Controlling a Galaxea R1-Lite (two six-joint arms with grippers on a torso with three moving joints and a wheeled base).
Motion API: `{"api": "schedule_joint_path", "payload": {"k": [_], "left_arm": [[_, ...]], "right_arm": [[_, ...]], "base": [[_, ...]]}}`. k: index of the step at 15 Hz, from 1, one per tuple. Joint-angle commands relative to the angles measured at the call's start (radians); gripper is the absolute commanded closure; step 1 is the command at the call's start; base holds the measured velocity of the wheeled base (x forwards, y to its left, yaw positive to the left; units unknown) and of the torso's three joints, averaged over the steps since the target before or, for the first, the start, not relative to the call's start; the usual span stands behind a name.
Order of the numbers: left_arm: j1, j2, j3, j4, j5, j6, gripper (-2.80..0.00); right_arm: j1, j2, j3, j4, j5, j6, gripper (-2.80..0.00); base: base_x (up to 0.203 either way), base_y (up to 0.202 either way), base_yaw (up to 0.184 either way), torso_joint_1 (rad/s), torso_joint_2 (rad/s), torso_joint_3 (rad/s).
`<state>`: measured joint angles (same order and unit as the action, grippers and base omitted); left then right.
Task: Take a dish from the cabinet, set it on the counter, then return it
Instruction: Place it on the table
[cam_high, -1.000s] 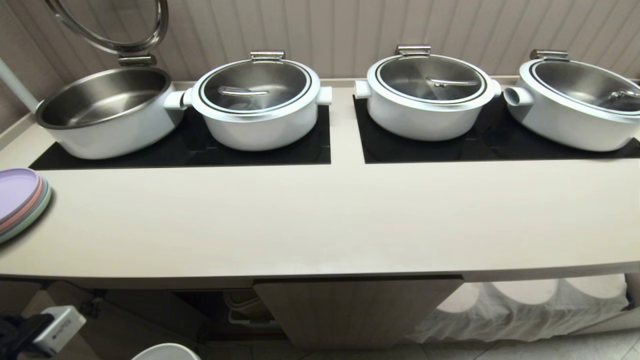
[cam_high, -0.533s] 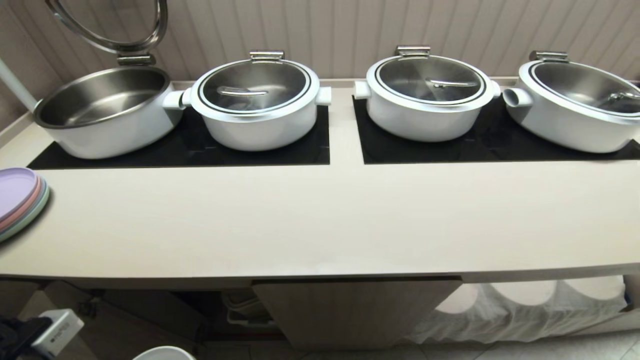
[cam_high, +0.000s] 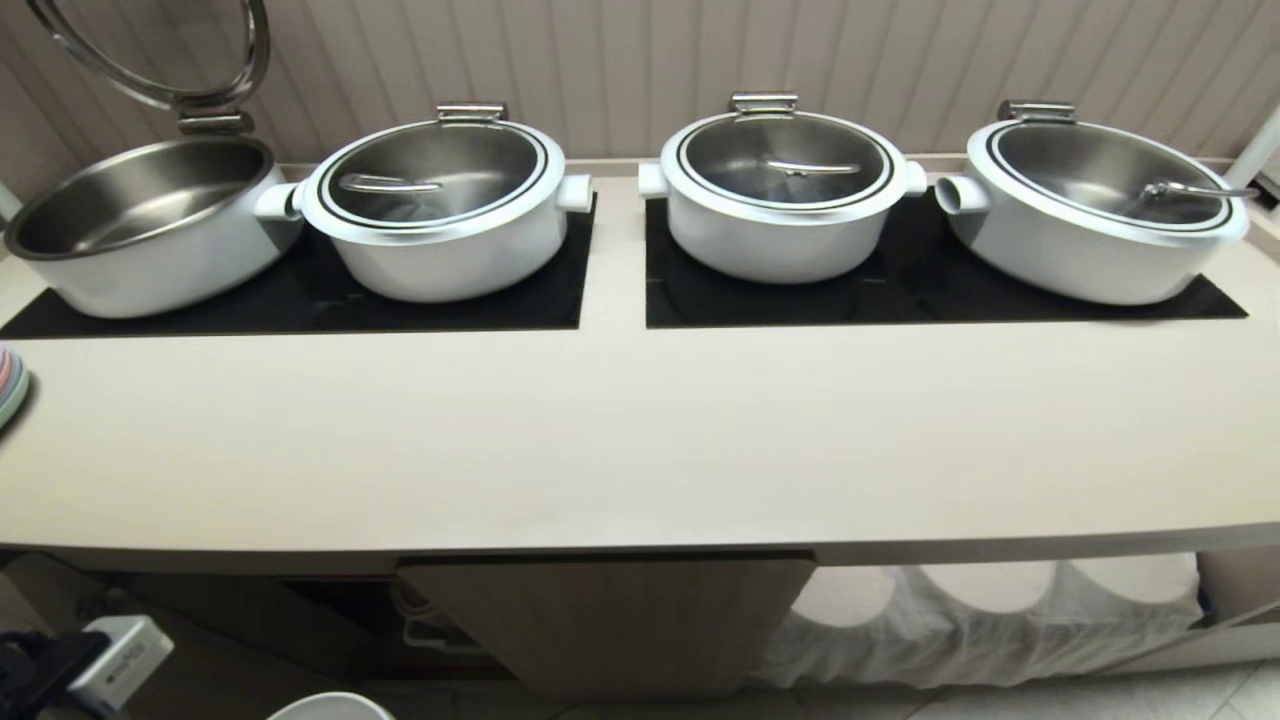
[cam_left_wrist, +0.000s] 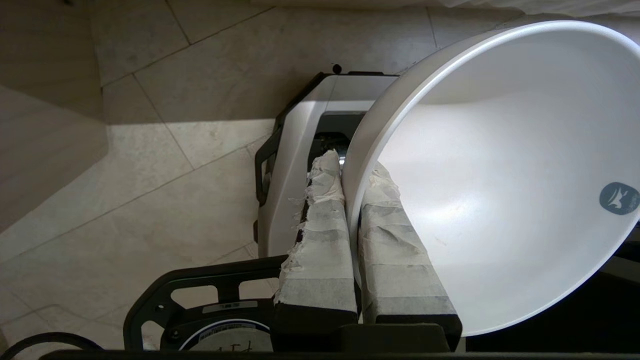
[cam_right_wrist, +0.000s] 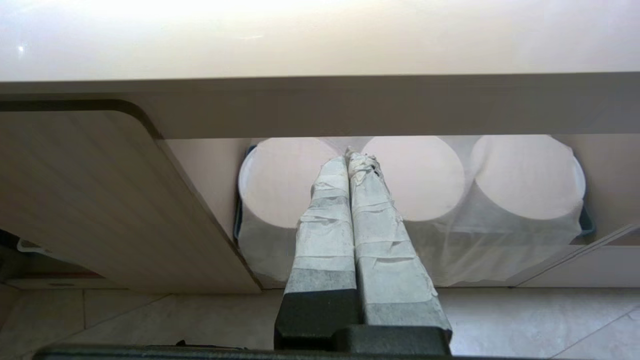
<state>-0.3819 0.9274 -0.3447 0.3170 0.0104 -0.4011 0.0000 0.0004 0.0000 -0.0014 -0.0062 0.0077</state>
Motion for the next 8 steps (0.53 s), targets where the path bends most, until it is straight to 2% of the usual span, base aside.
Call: {"api": "schedule_joint_path", "payload": {"k": [1,8], "left_arm": [[0.001,0.001,0.003,0.002,0.0,-0.002,0.0],[0.001,-0.004,0.001,0.003,0.0,-0.002,0.0]], "right_arm": [[0.0,0.0,0.0,0.0,0.0,0.0,0.0],[0.0,0.0,0.0,0.0,0.0,0.0,0.0]], "base": [[0.0,-0.194,0.004,0.002,0.0,-0.001],[0.0,-0.194,0.0,0.002,0.0,0.003]]}}
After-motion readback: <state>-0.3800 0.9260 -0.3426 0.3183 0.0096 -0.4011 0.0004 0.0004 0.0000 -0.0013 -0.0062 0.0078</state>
